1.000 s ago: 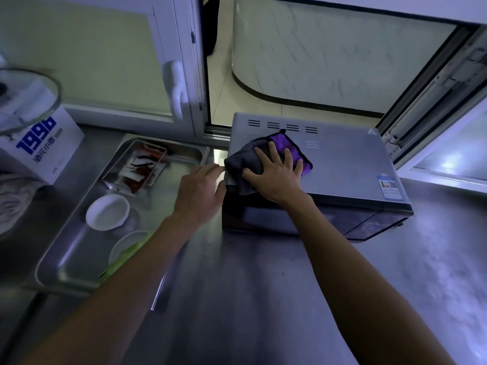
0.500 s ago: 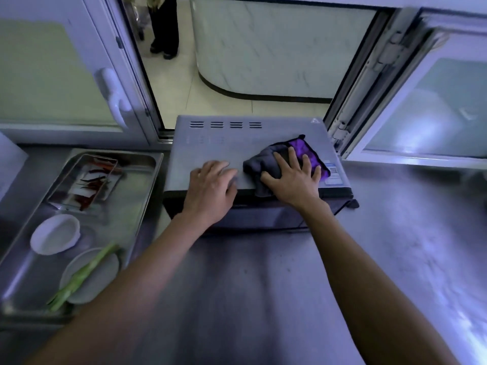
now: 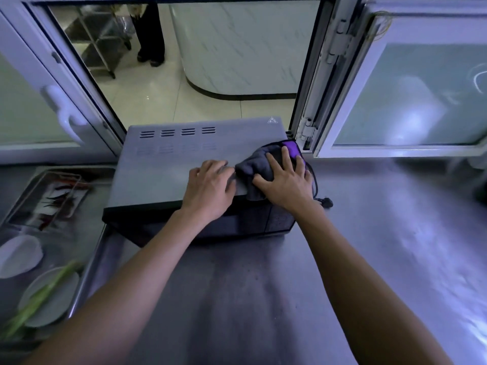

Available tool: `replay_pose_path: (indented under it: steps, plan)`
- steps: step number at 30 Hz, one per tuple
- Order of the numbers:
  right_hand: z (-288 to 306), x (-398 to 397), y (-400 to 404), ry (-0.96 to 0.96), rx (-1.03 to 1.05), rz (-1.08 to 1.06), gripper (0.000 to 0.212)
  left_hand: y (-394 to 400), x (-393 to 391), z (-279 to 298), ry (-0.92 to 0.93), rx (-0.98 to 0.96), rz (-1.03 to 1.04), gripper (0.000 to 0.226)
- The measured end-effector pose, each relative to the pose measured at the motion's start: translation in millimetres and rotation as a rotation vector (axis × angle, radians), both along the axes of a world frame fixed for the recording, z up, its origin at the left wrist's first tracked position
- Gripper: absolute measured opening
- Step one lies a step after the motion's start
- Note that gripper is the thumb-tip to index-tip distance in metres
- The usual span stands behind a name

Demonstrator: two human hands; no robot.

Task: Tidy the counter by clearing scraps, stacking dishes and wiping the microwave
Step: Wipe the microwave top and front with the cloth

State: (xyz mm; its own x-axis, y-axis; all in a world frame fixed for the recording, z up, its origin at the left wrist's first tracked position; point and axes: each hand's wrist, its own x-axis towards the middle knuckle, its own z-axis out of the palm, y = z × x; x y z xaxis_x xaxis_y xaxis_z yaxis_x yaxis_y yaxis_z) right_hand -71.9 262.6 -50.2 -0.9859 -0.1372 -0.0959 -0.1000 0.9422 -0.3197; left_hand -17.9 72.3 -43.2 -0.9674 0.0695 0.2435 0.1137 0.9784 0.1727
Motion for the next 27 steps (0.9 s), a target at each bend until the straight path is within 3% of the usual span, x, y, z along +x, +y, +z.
replay_pose_path:
  steps: [19,27]
  plan:
    - [-0.7,-92.8,-53.3,-0.042,0.073,0.015,0.089,-65.7,-47.7,-0.4,-0.044,0.038,0.044,0.031]
    - [0.1,-88.6,-100.4,-0.029,0.049,0.076,0.089,-101.9,-34.5,0.2,-0.025,0.054,0.072,0.028]
